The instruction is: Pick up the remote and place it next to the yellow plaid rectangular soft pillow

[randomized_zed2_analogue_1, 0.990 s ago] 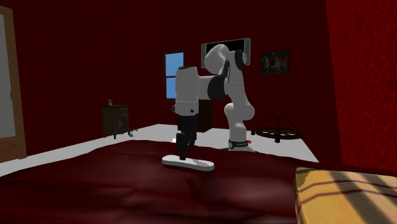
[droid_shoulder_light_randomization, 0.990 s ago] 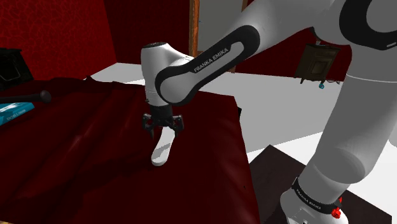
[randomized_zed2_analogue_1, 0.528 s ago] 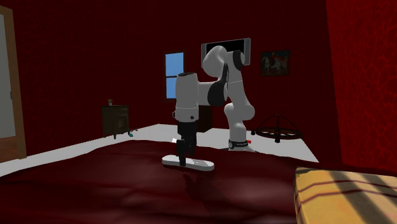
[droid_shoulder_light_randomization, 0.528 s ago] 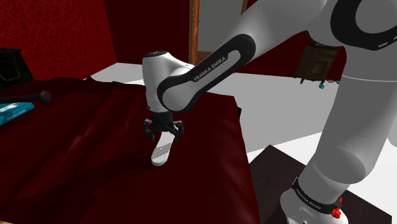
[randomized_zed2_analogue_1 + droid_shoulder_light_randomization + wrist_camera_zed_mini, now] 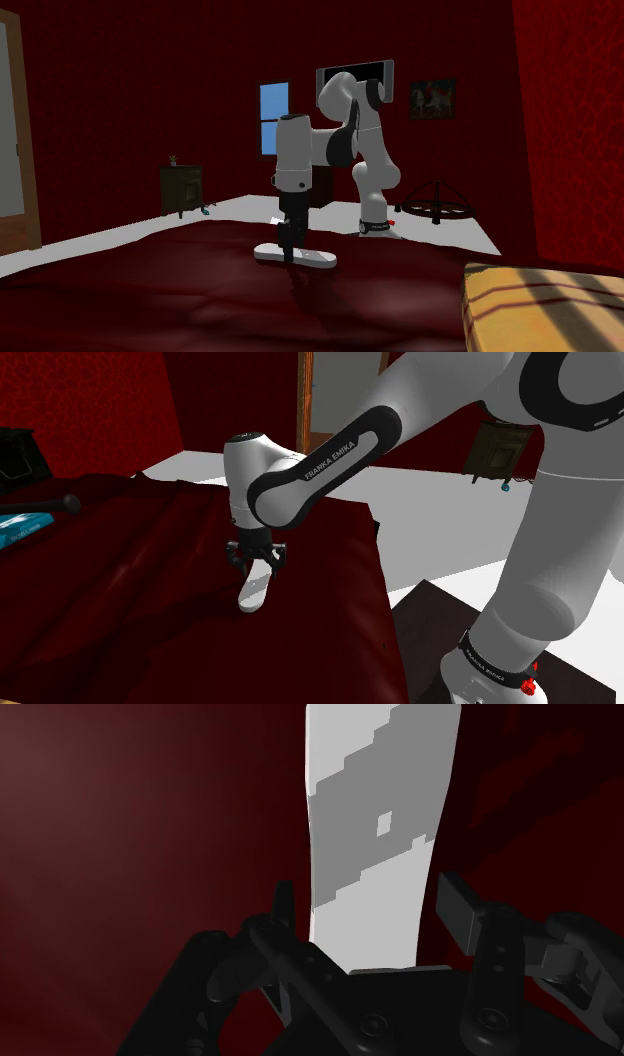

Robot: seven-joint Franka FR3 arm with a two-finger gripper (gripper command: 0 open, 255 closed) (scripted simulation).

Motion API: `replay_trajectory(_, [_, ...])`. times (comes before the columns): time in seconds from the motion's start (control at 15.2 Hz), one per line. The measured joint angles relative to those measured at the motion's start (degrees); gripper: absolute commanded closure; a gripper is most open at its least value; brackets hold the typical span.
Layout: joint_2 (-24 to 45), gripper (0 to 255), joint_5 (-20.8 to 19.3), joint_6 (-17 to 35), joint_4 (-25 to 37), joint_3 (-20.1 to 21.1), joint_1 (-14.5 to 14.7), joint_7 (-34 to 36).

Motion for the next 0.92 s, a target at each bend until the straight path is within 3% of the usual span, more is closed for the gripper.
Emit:
replay_trajectory(0.4, [0.0,255,0.0,0.0,0.0,0.0,0.0,0.0])
replay_trajectory(0.92, [-3.7,255,3.1,-4.7,1.8,0.8,-0.8,-2.2])
